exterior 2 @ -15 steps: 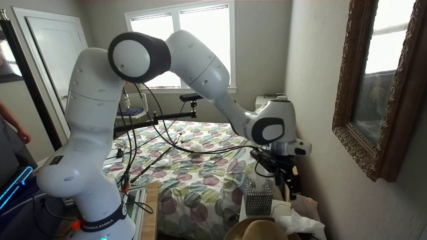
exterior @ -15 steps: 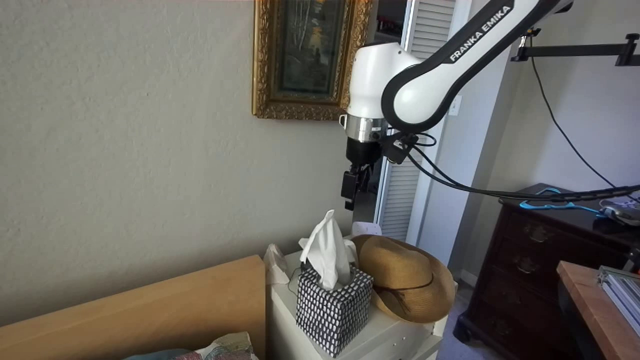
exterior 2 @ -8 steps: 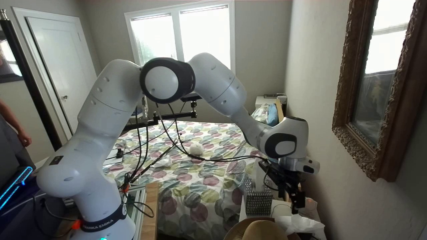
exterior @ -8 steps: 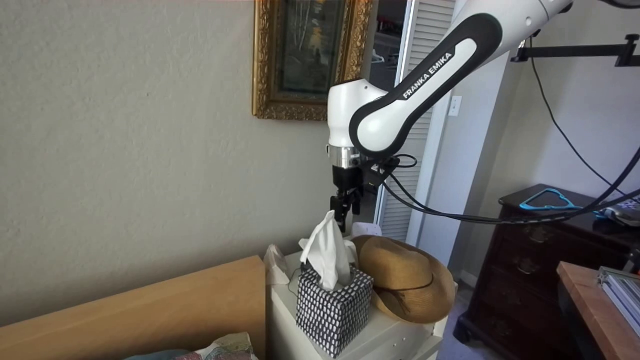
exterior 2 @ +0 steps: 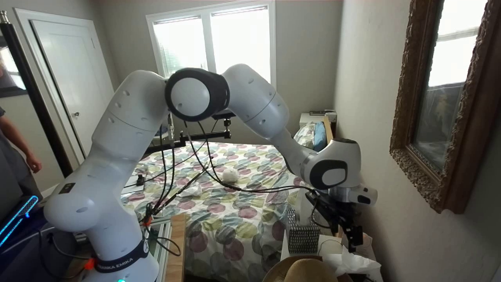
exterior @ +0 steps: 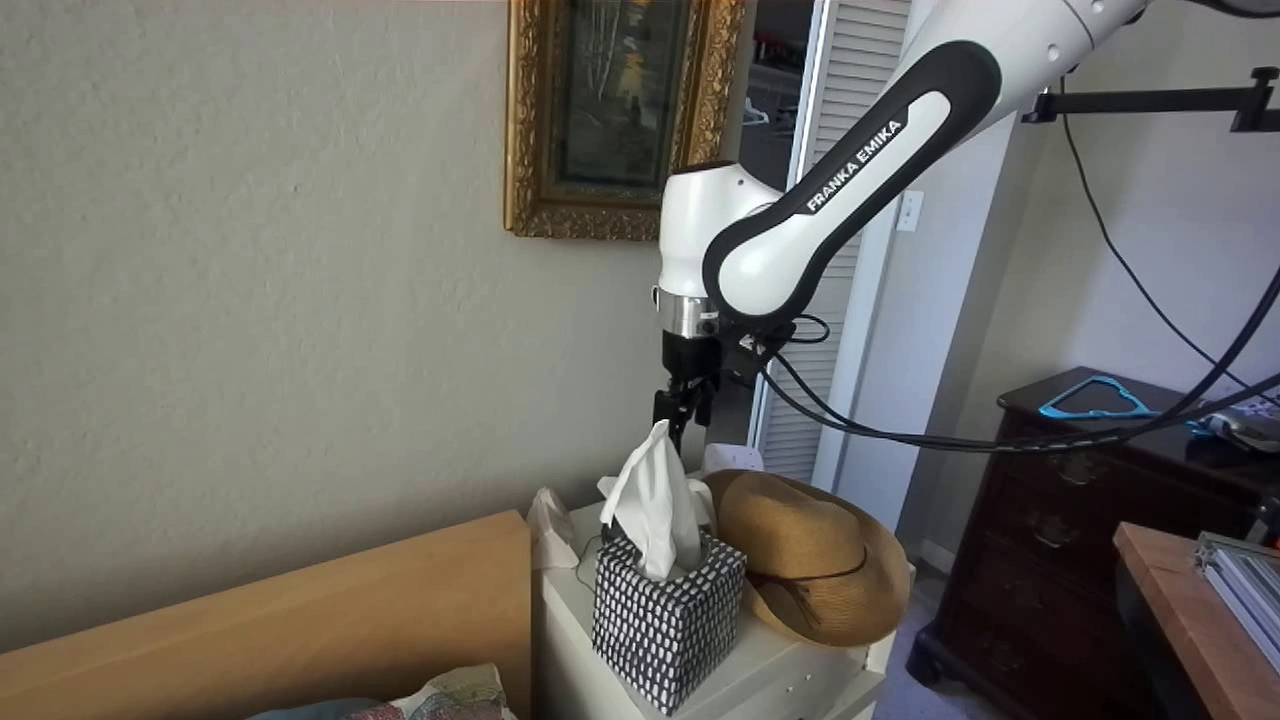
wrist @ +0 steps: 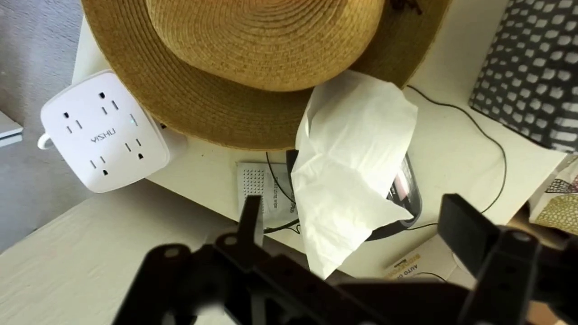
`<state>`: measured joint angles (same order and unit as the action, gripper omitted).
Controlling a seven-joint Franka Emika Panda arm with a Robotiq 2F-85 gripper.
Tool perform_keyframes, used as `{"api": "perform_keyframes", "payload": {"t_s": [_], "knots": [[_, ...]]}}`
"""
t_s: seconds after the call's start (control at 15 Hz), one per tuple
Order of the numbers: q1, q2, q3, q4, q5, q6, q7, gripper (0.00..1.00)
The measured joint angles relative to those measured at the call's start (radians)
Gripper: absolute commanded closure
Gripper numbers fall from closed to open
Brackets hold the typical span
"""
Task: Use the tissue to wipe the picture frame then put the hat on the hook
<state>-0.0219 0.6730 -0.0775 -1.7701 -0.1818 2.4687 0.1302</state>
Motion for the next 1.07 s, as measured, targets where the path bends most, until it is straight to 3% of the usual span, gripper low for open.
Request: {"api": "perform_keyframes", "payload": {"t_s": [1.07], "knots": [[0.001, 0.19, -0.016, 0.05, 0.004, 0.011, -0.01, 0.0]]}}
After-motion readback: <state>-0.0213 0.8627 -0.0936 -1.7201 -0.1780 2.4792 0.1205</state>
